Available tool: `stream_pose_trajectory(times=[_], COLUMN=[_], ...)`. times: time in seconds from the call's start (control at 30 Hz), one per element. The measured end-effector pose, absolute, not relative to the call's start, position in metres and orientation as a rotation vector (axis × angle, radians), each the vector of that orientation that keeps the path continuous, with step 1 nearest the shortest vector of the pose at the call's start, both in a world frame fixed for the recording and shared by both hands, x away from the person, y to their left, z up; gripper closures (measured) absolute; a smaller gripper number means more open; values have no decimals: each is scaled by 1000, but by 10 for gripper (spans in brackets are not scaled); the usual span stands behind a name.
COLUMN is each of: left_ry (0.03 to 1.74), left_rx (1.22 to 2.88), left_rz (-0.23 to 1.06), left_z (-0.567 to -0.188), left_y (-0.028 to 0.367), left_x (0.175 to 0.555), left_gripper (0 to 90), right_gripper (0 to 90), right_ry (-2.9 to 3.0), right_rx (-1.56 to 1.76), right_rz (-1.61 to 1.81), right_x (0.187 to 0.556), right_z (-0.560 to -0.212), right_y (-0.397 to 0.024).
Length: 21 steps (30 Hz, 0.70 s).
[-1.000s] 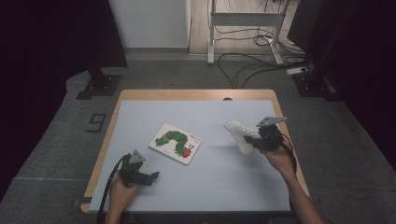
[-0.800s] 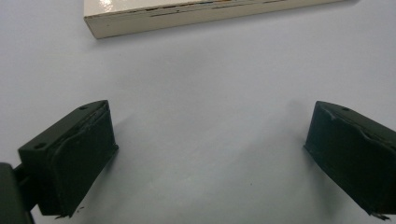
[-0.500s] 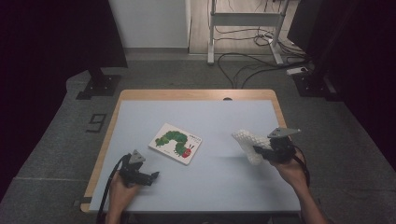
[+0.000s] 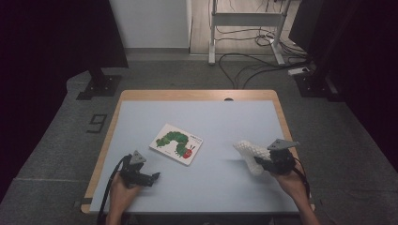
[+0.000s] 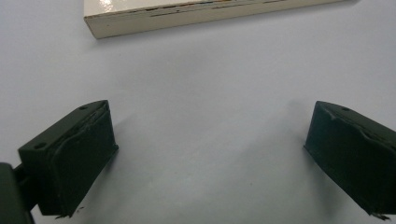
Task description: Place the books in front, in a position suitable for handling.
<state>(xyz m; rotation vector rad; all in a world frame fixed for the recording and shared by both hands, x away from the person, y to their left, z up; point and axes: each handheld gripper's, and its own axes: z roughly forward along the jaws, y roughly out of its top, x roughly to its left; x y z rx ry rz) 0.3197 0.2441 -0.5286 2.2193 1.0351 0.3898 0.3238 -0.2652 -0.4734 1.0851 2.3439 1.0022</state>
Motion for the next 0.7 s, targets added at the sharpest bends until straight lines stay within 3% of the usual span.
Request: stream_pose_trajectory(times=[0.43,0.7], left_ry=[1036,1038], left_rx=[2219,2219], left_rz=[391,391], left_z=[-529,-529], left_y=[244,244], left_x=[320,320], left_gripper=[12,12], right_gripper=[575,471], right_ry=[2348,2352], right_rx=[1097,1114], right_rz=[963,966], right_x=[322,321], right_z=[-514,-522], right_y=[-259,-258])
